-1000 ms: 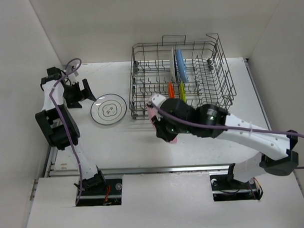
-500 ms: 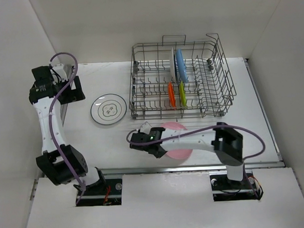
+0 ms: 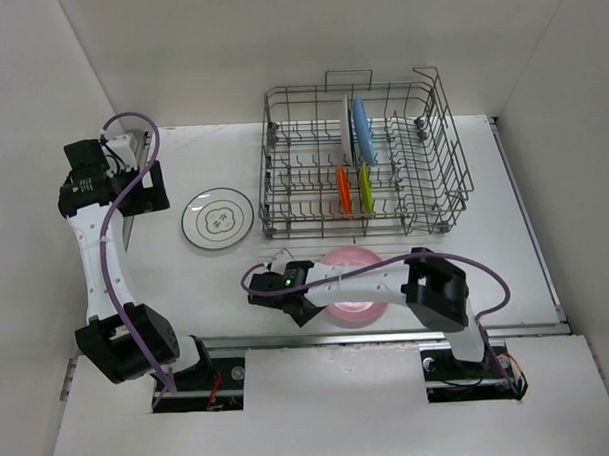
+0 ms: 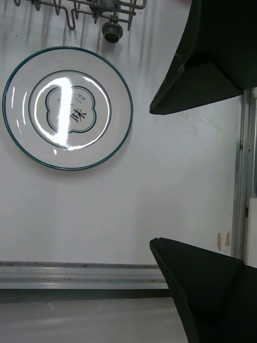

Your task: Unload the plates from the dish rack

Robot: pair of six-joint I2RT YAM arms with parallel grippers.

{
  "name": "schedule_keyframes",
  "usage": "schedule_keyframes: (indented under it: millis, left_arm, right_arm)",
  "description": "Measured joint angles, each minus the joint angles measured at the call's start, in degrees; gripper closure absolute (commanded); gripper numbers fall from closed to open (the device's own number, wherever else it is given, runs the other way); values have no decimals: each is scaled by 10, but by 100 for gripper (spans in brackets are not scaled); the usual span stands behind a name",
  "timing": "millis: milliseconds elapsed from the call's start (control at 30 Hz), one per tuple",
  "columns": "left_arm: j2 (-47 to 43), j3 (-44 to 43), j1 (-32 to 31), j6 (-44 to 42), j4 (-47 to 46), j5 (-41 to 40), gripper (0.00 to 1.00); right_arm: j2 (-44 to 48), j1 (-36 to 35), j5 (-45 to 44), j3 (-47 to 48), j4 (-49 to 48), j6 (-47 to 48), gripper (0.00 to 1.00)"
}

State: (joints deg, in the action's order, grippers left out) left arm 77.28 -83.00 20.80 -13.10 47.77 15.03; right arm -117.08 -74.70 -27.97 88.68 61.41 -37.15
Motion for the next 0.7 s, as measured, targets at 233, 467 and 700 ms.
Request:
schedule_keyframes:
  millis: [233,467,700]
  left_arm:
    - [0,0,0,-6,17,29,1]
    - [0,-6,-1,-20,44,58,1]
    - [-3,-15,-1,-45,81,66,1]
  right_arm:
    - [106,-1,32,79,-3,5,16]
    - [256,68,54,156,-35,9,20]
    - [245,267,59,159,-40,6,43]
